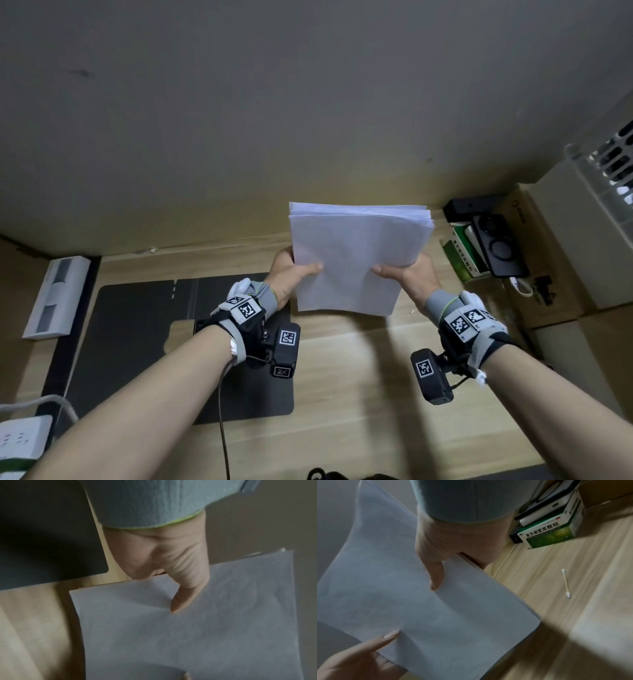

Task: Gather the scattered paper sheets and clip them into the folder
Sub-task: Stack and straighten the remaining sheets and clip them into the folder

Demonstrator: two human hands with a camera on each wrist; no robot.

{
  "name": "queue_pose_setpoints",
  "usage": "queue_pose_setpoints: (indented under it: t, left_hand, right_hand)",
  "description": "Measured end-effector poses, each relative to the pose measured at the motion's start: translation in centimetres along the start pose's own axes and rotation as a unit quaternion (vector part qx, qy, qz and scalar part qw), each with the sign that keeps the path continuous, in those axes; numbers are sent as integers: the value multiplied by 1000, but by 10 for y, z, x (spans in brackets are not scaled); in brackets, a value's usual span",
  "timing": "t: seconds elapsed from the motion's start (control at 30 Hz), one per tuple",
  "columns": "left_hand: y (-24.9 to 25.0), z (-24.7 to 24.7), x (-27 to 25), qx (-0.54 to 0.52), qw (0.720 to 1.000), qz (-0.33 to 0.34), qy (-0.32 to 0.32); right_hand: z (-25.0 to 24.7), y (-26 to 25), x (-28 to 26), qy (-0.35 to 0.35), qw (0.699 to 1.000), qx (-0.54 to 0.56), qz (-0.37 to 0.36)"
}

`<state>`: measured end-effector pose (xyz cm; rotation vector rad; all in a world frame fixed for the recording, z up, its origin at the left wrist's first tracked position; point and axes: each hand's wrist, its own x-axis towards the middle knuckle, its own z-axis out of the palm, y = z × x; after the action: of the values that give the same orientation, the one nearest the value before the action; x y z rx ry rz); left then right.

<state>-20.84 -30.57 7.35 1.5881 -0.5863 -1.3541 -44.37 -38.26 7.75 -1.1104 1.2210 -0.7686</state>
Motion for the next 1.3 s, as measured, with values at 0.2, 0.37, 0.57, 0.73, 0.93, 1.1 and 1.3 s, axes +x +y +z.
queue_pose_setpoints:
  t: [0.2, 0.37, 0.57, 0.73, 0.93, 1.1, 1.3]
  left_hand:
    - [10, 2, 0, 38, 998, 52, 13]
    - [10, 9, -1, 33, 996, 77, 6]
    - [-13, 5, -6, 75, 995, 70, 16]
    - [-31, 1, -1, 158, 986, 44, 28]
    - [-21, -16, -9, 154, 983, 90, 44]
    - [-28, -54, -33, 117, 991, 1, -59]
    - [-49, -103, -47, 136, 991, -5, 21]
  right_hand:
    - [6, 3, -3, 16, 999, 37, -8]
    - [7, 4, -5, 33, 998, 58, -10]
    - [5, 23, -11, 16, 999, 45, 23]
    - [8, 38, -13, 7, 998, 30, 62]
    - [18, 25, -8, 20, 999, 22, 44]
    - [44, 19, -4, 10, 997, 18, 71]
    - [97, 21, -16, -51, 991, 25, 123]
